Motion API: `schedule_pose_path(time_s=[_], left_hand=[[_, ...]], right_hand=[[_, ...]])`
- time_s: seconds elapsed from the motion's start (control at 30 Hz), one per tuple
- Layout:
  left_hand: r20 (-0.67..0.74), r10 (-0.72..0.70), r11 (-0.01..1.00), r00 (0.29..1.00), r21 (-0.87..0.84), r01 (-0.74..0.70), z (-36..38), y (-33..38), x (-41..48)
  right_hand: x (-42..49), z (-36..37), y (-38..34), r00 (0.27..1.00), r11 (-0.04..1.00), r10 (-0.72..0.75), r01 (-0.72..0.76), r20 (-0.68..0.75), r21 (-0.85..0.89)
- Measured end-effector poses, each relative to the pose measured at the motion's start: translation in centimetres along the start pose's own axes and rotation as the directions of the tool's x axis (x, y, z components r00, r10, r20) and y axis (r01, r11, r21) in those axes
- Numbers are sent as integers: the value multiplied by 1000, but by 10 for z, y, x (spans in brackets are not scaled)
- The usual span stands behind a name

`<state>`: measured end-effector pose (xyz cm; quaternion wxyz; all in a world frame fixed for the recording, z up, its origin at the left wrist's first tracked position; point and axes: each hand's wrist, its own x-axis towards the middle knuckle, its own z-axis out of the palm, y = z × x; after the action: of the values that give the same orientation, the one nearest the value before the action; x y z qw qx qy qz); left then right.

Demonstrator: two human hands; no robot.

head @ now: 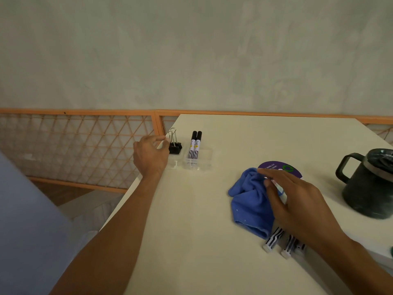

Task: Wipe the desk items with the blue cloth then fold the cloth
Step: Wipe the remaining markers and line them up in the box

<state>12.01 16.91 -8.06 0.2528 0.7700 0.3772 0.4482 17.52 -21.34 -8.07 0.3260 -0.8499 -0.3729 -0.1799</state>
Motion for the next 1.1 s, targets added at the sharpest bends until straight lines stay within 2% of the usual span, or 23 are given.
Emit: schedule_pose_path(time_s=[0.2,0.27,0.37,0.57,0.77,0.87,0.97,1.1], left_hand=[[-54,189,981,981,47,-186,-12,14,-23],[-36,245,970,969,1,-245,-16,25,-38],[60,332,935,941,-155,-319,-24,46,-72],[322,486,849,812,-392,-353,-32,94,-152],[355,639,748,682,-495,-443,-27,109,-184],[373,652,740,661,-505,-445,-26,104,-183],[409,623,760,666,-516,-395,-26,101,-180],[429,601,772,674,-529,-352,-26,99,-176]], right_hand=[[2,-18,3,1000,1000,19,-19,14,-21],[3,-27,7,999,999,10,-8,44,-40],[8,-43,16,992,997,-11,21,127,-77],[12,-66,27,958,984,-5,56,285,-172],[13,-75,45,936,968,82,7,343,-250],[9,-74,46,893,976,-2,99,450,-194],[8,-72,45,839,987,-37,117,544,-114],[7,-70,43,816,986,-83,150,572,-71]])
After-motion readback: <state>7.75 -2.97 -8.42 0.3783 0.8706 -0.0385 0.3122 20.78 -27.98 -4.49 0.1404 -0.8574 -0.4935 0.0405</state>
